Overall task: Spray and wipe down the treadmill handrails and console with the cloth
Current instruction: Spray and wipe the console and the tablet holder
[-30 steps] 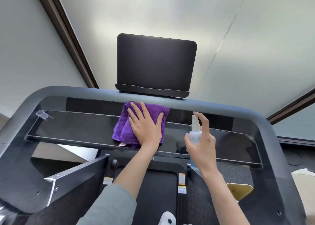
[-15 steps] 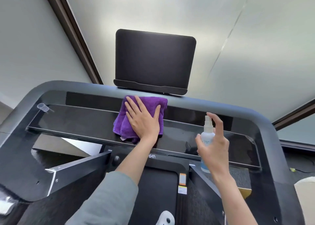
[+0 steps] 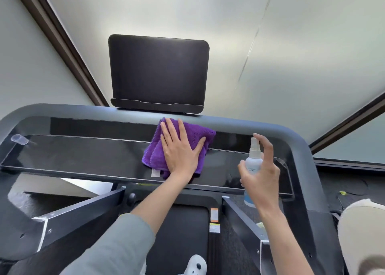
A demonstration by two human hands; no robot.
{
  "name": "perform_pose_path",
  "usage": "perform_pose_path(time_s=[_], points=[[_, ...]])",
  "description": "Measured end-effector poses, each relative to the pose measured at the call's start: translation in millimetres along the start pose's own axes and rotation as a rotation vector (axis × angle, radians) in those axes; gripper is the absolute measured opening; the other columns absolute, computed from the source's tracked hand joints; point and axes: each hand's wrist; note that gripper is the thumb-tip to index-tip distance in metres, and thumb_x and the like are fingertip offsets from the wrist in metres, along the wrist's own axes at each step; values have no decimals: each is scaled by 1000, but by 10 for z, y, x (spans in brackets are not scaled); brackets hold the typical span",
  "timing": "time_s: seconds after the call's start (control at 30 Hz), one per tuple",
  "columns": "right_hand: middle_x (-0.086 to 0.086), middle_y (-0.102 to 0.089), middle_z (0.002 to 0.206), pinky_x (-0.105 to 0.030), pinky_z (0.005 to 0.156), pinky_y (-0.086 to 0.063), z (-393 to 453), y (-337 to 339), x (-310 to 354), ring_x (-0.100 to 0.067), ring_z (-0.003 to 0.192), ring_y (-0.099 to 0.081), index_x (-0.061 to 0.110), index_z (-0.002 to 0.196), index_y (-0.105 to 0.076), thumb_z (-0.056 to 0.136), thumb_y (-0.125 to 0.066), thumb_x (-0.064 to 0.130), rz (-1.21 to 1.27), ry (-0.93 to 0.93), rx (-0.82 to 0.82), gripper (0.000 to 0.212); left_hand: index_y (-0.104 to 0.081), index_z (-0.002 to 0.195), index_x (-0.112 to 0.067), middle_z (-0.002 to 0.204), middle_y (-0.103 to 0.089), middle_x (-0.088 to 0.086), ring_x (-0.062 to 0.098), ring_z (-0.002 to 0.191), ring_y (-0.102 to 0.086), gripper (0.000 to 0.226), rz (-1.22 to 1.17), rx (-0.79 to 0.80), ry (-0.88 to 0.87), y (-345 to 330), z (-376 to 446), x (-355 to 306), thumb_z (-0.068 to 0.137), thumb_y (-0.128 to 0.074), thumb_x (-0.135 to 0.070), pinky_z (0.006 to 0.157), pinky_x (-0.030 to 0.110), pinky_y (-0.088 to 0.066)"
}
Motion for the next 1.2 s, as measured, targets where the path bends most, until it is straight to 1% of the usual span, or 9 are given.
perform_pose_path(time_s=[0.13,0.27,0.4,0.53,0.6,0.77,0.9,1.07,1.2], points=[[-7,-52,54,-49,56,-54,-58,197,-103,-33,48,-55,38,131,-42,83,-61,-5,-21,-14,-70,68,-30,151,-6,156,-25,23,38,142,-31,91,-6,-20,-16,-5,-249,-77,86,-25,-70,110,49,-38],[-6,-55,63,-49,56,-54,-138,282,-205,-32,51,-57,39,130,-42,83,-62,-3,-18,-38,-95,67,-41,146,-5,151,-38,21,35,136,-43,88,-13,18,-158,-35,-746,-399,87,-26,-69,107,48,-42],[-6,-53,62,-49,54,-53,-121,300,-245,-31,50,-55,40,130,-42,83,-62,-4,-29,-32,-79,67,-40,145,-4,151,-35,23,39,138,-38,87,24,38,-164,-108,-483,-609,87,-24,-67,108,50,-41],[-9,-54,63,-50,57,-54,-56,367,-220,-36,52,-57,41,131,-42,83,-62,-2,-30,-16,-103,67,-27,151,-6,158,-21,23,40,146,-21,89,46,85,-135,-175,-228,-776,88,-17,-68,115,50,-29],[-10,-55,67,-50,56,-55,-35,429,-255,-38,51,-56,42,131,-41,84,-63,-1,-28,-20,-130,67,-27,151,-4,157,-22,23,39,145,-24,90,41,62,-157,-173,-310,-752,88,-20,-67,114,49,-32],[-8,-59,66,-33,68,-54,-135,560,-339,-35,47,-56,39,131,-42,83,-62,-2,-22,-21,-192,66,-40,146,-4,152,-38,18,34,137,-41,87,-30,16,-344,-115,-862,-601,86,-33,-66,108,45,-41],[-10,-58,62,-45,64,-55,-170,590,-404,-35,45,-56,39,131,-42,84,-62,-3,-29,-51,-180,66,-47,142,-4,149,-41,20,36,139,-38,82,37,42,-314,-213,-669,-920,88,-26,-63,110,49,-38],[-17,-54,62,-48,55,-53,-104,666,-359,-36,44,-54,38,130,-42,84,-62,-3,-37,-28,-214,65,-35,148,-5,156,-28,21,36,146,-23,82,76,92,-304,-333,-349,-1373,89,-21,-60,118,49,-23],[-20,-54,62,-51,56,-53,-86,686,-378,-40,46,-53,38,129,-42,83,-62,-4,-32,-50,-242,65,-44,144,-6,153,-36,16,32,142,-33,72,-75,32,-508,-317,-558,-1084,90,-32,-53,112,47,-36]])
Point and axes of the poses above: each hand's wrist, its own z-axis towards the middle knuckle, its own y-axis out of the back of the hand, x = y × z
